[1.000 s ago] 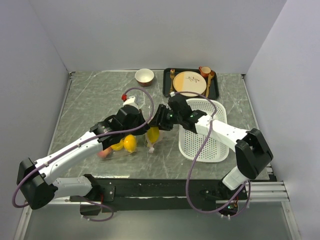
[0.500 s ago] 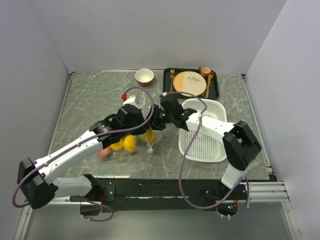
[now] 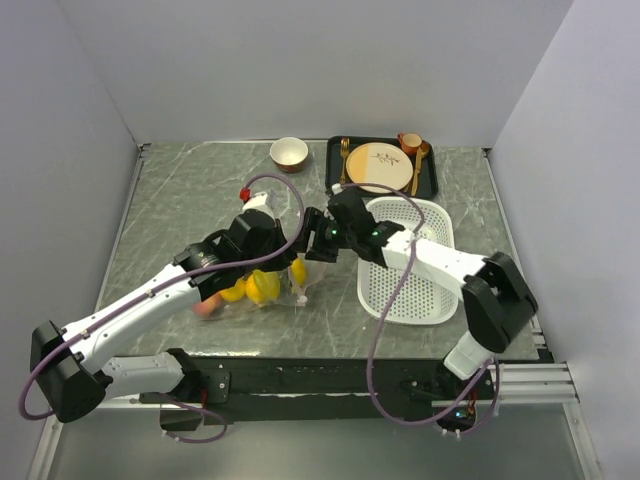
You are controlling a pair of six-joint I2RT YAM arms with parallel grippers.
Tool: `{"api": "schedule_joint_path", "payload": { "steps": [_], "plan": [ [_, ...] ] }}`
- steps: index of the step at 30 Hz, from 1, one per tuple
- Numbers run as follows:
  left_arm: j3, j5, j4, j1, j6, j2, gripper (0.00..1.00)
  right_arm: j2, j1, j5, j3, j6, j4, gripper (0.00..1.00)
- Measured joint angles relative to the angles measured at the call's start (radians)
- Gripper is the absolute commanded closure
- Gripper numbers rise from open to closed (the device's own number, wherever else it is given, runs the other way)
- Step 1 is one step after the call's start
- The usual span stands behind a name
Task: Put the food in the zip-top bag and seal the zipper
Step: Place the fake fruit in the zipper food storage bag, then adjust the bin at the center of the board.
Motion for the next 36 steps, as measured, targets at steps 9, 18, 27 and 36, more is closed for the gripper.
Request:
{"api": "schedule_joint_path", "payload": {
  "steps": [9, 18, 27, 36],
  "plan": [
    [0.0, -0.022, 0.029, 0.003, -0.001, 0.0, 0.99, -0.312, 0.007, 0.291, -0.061, -0.062, -0.217, 0.15],
    [-0.008, -0.021, 0.043, 0.003, -0.001, 0.005, 0.99, -0.363, -0.142, 0.371, -0.178, -0.125, -0.342, 0.2],
    [-0.017, -0.02, 0.053, 0.003, -0.004, 0.007, 0.99, -0.321, -0.132, 0.278, -0.201, -0.137, -0.318, 0.25],
    [-0.03, -0.014, 0.06, 0.003, -0.013, 0.007, 0.99, -0.299, -0.129, 0.284, -0.214, -0.144, -0.316, 0.34]
  ]
}}
